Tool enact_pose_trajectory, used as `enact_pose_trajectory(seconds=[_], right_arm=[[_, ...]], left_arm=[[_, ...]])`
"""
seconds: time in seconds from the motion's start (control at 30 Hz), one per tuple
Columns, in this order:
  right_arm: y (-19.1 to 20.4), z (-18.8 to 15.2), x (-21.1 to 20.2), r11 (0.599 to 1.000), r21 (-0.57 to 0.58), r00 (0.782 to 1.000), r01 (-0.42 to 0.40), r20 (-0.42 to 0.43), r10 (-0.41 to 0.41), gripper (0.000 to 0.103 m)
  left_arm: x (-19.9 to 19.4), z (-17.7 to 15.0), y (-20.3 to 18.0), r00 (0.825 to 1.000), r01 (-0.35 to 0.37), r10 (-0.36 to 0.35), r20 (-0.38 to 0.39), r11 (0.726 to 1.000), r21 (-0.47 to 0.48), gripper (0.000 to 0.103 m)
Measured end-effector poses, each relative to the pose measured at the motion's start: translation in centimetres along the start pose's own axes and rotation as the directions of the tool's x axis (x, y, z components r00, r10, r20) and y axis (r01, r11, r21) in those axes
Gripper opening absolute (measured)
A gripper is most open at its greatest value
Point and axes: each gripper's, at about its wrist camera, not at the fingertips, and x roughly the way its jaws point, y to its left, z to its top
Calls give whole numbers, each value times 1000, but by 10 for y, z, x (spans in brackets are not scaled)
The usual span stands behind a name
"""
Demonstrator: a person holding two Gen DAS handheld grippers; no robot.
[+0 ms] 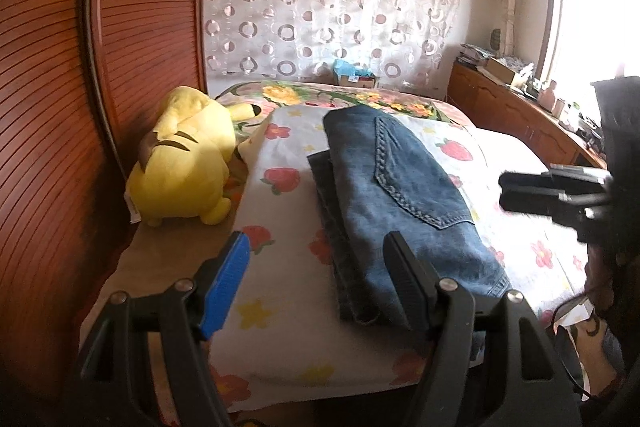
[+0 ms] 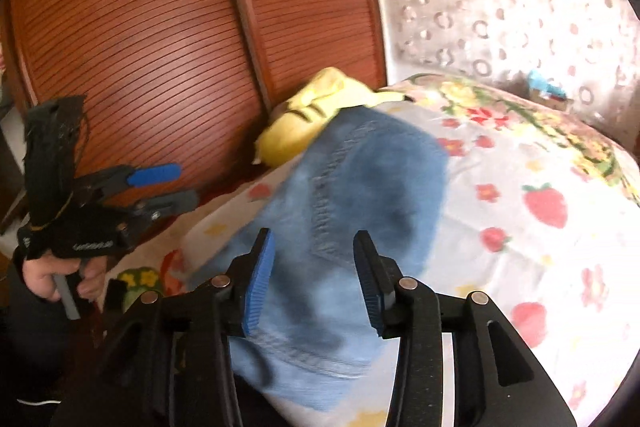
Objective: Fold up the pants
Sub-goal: 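Fold the lifted jeans leg over the stack with the right gripper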
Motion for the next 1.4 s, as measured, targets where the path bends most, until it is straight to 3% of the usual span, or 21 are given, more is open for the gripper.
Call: enact_pose_trajectory(seconds=[0.13, 0.3, 0.63, 0.77, 0.9, 1.17, 1.4], right_arm=[[-22, 8, 0, 999, 12, 999, 44, 9, -44, 62], [-46, 24, 17, 998, 12, 998, 67, -4, -67, 64], [-86, 66, 91, 998, 14, 995, 69, -79, -67, 65], [-104, 66, 117, 998, 25, 990, 65, -130, -62, 66], [-118, 57, 138, 998, 63, 985, 32, -173, -21, 74], [-123, 43, 159, 992, 112, 967, -65, -239, 90, 74], [-121, 39, 159, 984, 134, 962, -116, -232, 145, 59]], left_arm=[[13, 3, -9, 1000, 24, -24, -14, 1000, 10, 69], [35, -1, -17, 997, 50, -49, -53, 999, 16, 69], [81, -16, -12, 987, 65, -67, -148, 998, -18, 69], [88, -19, -8, 984, 81, -85, -159, 996, -35, 69], [90, -20, -5, 982, 90, -97, -164, 995, -45, 69], [91, -18, -6, 981, 85, -93, -169, 995, -51, 69], [82, -25, -3, 979, 106, -123, -161, 988, -111, 69]])
